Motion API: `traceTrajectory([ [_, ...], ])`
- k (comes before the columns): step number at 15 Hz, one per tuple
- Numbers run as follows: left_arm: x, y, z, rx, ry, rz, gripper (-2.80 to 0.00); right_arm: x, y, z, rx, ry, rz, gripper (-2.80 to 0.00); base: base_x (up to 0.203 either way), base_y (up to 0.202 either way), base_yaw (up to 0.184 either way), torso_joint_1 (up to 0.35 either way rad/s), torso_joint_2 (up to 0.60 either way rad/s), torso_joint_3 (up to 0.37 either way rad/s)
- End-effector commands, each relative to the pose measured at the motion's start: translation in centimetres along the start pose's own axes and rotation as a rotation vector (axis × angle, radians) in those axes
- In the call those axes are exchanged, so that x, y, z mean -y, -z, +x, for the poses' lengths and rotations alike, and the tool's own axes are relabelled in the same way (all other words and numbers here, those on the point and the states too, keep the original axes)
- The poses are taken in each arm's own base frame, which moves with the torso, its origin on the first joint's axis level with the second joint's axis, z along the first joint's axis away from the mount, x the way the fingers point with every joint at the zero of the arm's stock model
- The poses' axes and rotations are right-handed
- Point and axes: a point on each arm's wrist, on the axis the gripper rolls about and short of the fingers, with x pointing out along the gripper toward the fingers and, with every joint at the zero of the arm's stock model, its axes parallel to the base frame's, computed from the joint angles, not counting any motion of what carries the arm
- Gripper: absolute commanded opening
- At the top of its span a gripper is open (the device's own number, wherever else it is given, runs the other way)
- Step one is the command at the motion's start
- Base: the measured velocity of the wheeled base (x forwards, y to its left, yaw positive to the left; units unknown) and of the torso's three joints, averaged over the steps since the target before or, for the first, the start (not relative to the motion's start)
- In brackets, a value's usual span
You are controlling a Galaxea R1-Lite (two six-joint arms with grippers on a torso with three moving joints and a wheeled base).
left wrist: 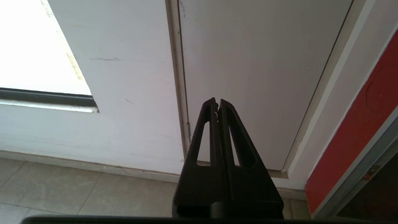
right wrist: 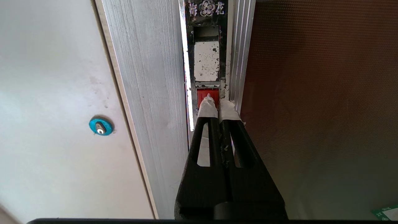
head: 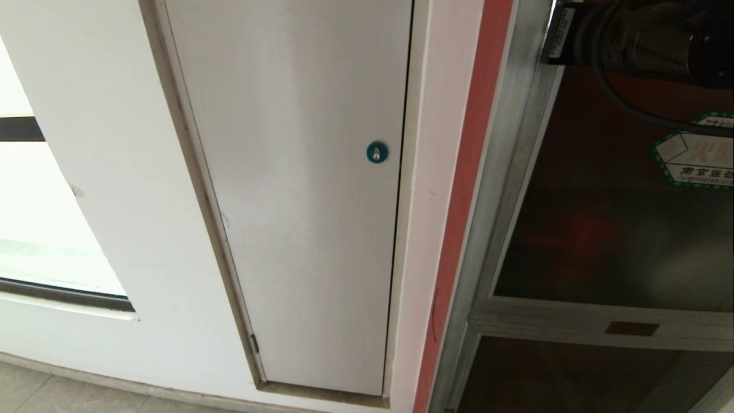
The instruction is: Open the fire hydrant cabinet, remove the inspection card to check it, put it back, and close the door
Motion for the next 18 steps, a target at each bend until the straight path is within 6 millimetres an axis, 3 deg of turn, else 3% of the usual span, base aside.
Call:
traceTrajectory([
  [1, 0.0, 0.0, 0.0, -0.002, 0.0, 0.0, -2.8, 0.2, -0.3, -0.3, 0.008, 0.003, 0.004, -2.8, 0.0, 0.0, 0.0, 0.0, 0.0, 0.0],
  [9, 0.0, 0.0, 0.0, -0.002, 0.0, 0.0, -2.8, 0.7, -0.6, -1.8, 0.007, -0.01, 0.005, -2.8, 0.0, 0.0, 0.0, 0.0, 0.0, 0.0],
  [15, 0.0, 0.0, 0.0, -0.001, 0.0, 0.0, -2.8, 0.9, -1.3, -5.1, 0.017, -0.053, 0.017, -2.8, 0.0, 0.0, 0.0, 0.0, 0.0, 0.0],
  [18, 0.0, 0.0, 0.0, -0.002, 0.0, 0.0, -2.8, 1.3, -3.4, -7.5, 0.069, -0.109, 0.053, -2.8, 0.0, 0.0, 0.0, 0.0, 0.0, 0.0],
])
